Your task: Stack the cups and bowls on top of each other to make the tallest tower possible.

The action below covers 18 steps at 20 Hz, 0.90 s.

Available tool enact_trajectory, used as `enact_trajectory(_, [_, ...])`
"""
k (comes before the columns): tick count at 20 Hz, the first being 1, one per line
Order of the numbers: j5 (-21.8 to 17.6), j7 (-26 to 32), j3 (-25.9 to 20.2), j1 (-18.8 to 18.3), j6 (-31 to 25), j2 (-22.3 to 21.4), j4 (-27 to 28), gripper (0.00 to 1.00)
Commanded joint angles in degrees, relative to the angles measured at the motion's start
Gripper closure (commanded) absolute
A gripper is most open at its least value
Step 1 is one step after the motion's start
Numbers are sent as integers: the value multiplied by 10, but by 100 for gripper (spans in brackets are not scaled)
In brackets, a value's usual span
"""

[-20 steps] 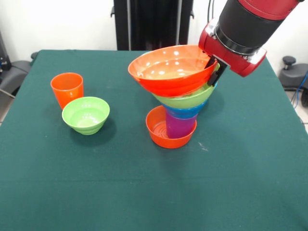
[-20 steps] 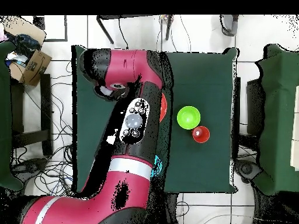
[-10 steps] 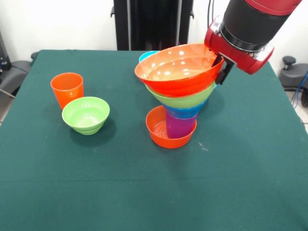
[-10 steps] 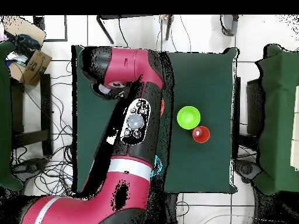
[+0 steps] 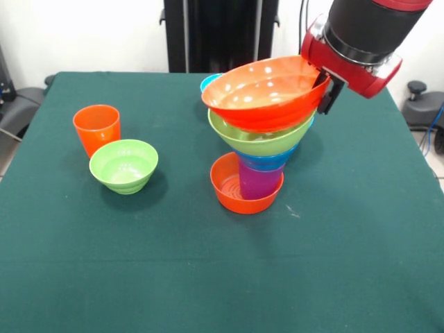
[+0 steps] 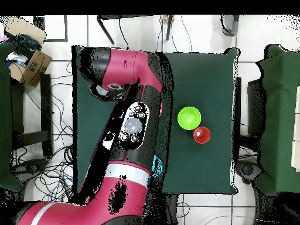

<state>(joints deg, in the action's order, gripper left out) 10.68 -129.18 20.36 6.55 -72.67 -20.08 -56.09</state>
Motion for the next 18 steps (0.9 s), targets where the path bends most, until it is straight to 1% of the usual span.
enact_trajectory(1, [2,-105,-17,11,-41,-28,-71,100])
enact_trajectory(8, [-11,-83,-4,9,-32,-45,-111,100])
enact_trajectory(10, [-13,-79,-3,8,-22,-48,-121,100])
enact_trajectory(13, [-14,-76,-5,3,-7,-40,-115,100])
enact_trajectory(18, [-11,-79,-6,2,-6,-33,-105,100])
